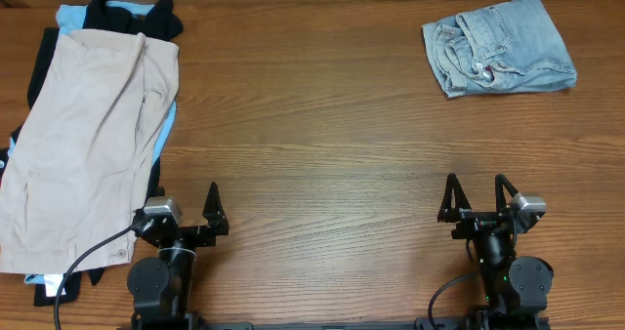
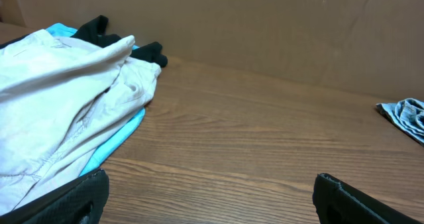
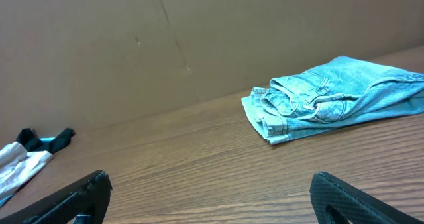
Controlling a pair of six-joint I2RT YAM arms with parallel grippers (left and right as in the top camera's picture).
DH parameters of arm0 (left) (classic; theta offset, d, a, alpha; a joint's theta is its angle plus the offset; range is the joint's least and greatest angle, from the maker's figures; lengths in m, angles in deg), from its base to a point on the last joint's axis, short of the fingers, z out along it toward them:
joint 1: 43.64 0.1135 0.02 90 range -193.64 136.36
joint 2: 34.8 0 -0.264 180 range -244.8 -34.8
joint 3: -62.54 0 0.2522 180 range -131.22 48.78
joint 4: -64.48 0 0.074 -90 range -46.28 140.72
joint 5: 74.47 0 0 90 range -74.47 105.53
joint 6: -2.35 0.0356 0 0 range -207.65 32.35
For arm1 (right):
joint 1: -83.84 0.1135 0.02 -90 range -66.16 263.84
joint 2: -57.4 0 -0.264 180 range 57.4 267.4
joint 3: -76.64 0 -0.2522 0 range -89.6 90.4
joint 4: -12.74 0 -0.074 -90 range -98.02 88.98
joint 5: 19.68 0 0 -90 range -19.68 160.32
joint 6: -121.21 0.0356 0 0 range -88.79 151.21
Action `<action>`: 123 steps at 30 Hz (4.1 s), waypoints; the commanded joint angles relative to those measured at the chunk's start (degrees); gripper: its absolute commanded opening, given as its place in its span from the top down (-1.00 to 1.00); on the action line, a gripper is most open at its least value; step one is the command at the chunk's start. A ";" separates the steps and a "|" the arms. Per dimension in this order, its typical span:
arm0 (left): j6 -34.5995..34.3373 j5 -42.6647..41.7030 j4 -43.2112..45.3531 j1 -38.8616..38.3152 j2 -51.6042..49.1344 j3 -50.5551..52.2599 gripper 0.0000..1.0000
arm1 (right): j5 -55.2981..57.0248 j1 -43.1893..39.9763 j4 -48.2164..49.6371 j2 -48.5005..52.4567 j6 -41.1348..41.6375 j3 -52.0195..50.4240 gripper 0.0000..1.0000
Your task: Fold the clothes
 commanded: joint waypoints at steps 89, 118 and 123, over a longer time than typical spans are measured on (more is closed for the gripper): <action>18.67 -6.25 -62.93 21.77 -129.63 -121.61 0.92 | -20.20 0.37 -50.90 86.31 -6.27 87.06 -0.54; 9.97 -25.03 -74.66 -31.74 -129.44 -143.56 0.20 | -20.55 -10.60 -50.93 86.16 -6.03 87.19 -0.63; 5.73 -18.12 -69.46 -37.07 -129.46 -143.82 -1.00 | -27.17 -18.40 -50.36 85.66 -6.08 87.21 -0.70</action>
